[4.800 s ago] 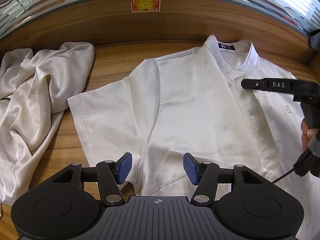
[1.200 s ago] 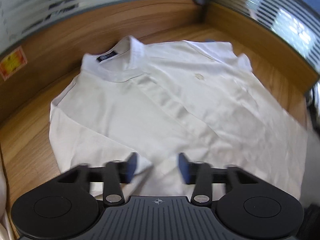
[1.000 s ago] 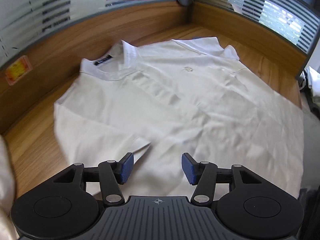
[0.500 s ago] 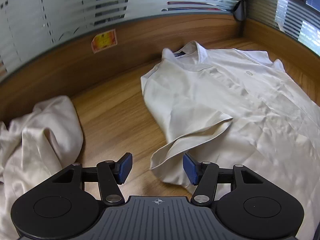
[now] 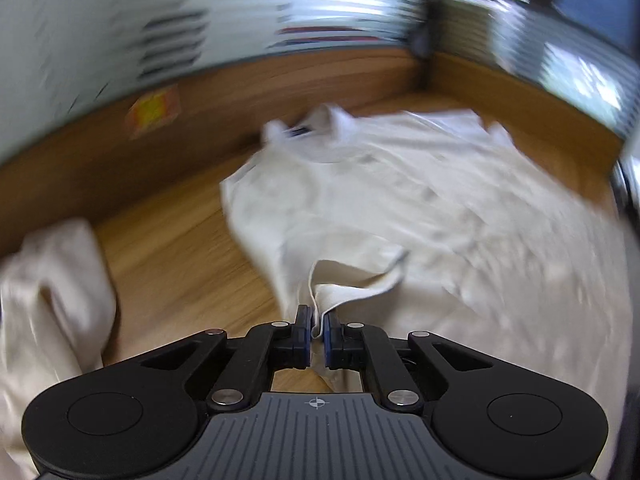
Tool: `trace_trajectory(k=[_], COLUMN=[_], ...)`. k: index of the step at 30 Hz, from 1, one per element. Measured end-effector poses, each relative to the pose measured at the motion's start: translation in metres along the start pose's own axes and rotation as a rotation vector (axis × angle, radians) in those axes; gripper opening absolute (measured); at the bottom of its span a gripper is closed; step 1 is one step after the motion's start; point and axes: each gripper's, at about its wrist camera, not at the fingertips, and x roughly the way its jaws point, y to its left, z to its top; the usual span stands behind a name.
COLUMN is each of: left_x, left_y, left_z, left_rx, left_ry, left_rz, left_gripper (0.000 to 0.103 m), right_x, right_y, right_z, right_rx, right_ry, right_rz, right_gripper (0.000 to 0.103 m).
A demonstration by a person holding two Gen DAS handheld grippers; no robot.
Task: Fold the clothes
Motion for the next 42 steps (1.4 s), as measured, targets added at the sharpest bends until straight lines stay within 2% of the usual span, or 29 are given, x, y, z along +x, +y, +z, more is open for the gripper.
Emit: trace_trajectory(k=[2,5,7,9,10,14,17,21,24,29,34,37,42], left_x=[-0.001,0.008,0.016,0.021,0.019,0.016,0.008,-0.006,0.002,0.040,0.050,0.051,0.036], left_y=[-0.022,-0.052,-0.068,-0.075,-0.075,-0.068,-0.058,-0.039,-0.025,-0.010,-0.021,-0.028,-0.033], left_z=[-0.005,-0.017,-0.026,-0.031,-0.033,-0.030,-0.026,-0.016,-0.006,-0.004,-0.003,-0.001,0.006], left_rx=[0.144,0.345,0.453,0.500,0.504,0.465,0.405,0.263,0.119,-0.085,-0.105,-0.111,-0.169], left_ry=[0.013,0.076,0.137,0.171,0.160,0.167,0.134,0.031,0.034,0.154,0.173,0.195,0.172], left_rz=[0.002,-0.027,-0.047,-0.064,-0.064,-0.070,-0.080,-0.095,-0.120,-0.148,-0.163,-0.170,-0.080], left_gripper=[0.009,0.011,0.019,0.023,0.025,0.028,0.031,0.039,0.040,0.040,0.042,0.048,0.049], right_x=[0.001,0.002,0.002,0.003,0.002,0.001,0.004,0.011,0.016,0.022,0.029,0.043,0.078], right_y=[0.002,0.005,0.007,0.008,0.010,0.015,0.021,0.031,0.039,0.048,0.048,0.039,0.020], right_z=[0.000,0.002,0.003,0.007,0.008,0.014,0.020,0.028,0.034,0.050,0.072,0.095,0.145], right_rx=[-0.004,-0.018,-0.029,-0.045,-0.051,-0.075,-0.095,-0.118,-0.141,-0.156,-0.202,-0.234,-0.281], right_ry=[0.003,0.005,0.003,-0.002,-0.006,-0.018,-0.019,-0.015,-0.012,-0.010,-0.017,-0.013,0.001], right_rz=[0.002,0.005,0.007,0.009,0.009,0.020,0.034,0.054,0.066,0.089,0.108,0.139,0.200], right_gripper=[0.050,0.052,0.053,0.053,0.054,0.054,0.054,0.054,0.054,0.054,0.055,0.055,0.055])
